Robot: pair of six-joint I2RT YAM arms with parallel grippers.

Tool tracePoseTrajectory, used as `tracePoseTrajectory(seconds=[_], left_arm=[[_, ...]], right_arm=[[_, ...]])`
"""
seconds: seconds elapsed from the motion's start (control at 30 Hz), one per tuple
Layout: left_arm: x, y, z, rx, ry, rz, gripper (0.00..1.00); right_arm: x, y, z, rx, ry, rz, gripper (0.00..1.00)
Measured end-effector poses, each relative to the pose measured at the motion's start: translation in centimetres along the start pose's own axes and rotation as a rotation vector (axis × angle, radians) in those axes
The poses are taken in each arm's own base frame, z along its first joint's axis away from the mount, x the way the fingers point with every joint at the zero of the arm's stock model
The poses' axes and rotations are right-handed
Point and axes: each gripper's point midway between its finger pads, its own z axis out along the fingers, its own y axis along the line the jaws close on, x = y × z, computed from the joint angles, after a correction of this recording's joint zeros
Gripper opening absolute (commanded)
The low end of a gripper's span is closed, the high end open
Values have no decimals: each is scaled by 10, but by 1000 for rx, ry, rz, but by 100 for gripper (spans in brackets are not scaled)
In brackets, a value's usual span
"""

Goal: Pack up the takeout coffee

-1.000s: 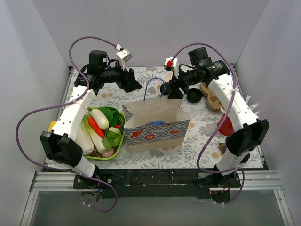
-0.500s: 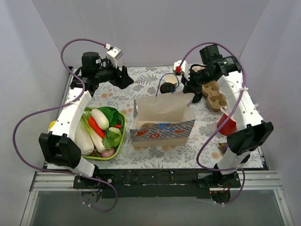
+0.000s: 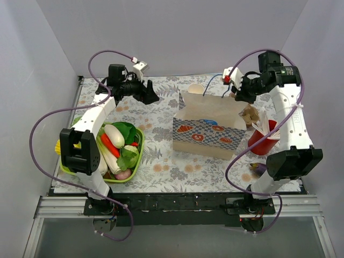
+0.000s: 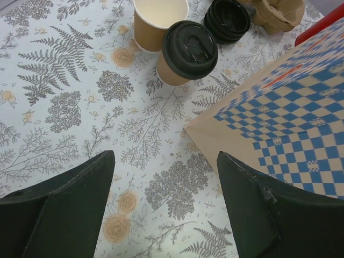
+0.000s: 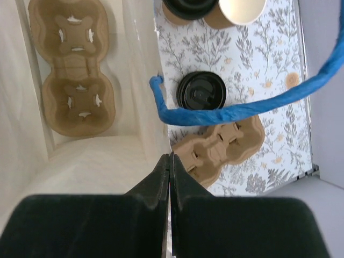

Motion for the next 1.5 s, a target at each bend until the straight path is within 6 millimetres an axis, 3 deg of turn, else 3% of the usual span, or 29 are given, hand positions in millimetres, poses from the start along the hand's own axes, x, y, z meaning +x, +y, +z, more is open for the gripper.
tracePoseTrajectory(seconds=[0.27, 0.47, 0.63, 0.73, 0.83, 0.93, 1.03, 1.13, 1.33, 1.47, 1.5], left_arm=[[38, 9, 56, -15, 79, -56, 73], [45, 2, 79, 2, 76, -137, 72], [22, -11, 66, 44, -23, -115, 76], [-3, -39, 39, 120, -118, -70, 76], [-52, -71, 15, 218, -236, 28, 77], [-88, -103, 8, 306, -308, 127, 77], [-100, -126, 15, 375, -318, 183, 76], [-98, -137, 33, 426, -285, 198, 75], [-65, -134, 74, 460, -158, 167, 63], [-45, -137, 85, 473, -87, 165, 54], [-44, -139, 86, 476, -79, 168, 46]], right_arm=[[32, -4, -10, 25, 62, -6, 1], [40, -7, -13, 35, 77, -2, 1], [36, -5, -11, 27, 52, 21, 1], [32, -5, -10, 22, 34, 48, 1], [28, -7, -7, 17, 13, 70, 1], [22, -6, -2, 2, -7, 92, 1], [15, -2, 2, -18, -29, 107, 1], [7, 0, 6, -28, -55, 110, 1], [-2, 0, 12, -33, -93, 121, 1], [-6, -2, 16, -31, -118, 140, 1], [-7, -2, 18, -32, -124, 145, 1]])
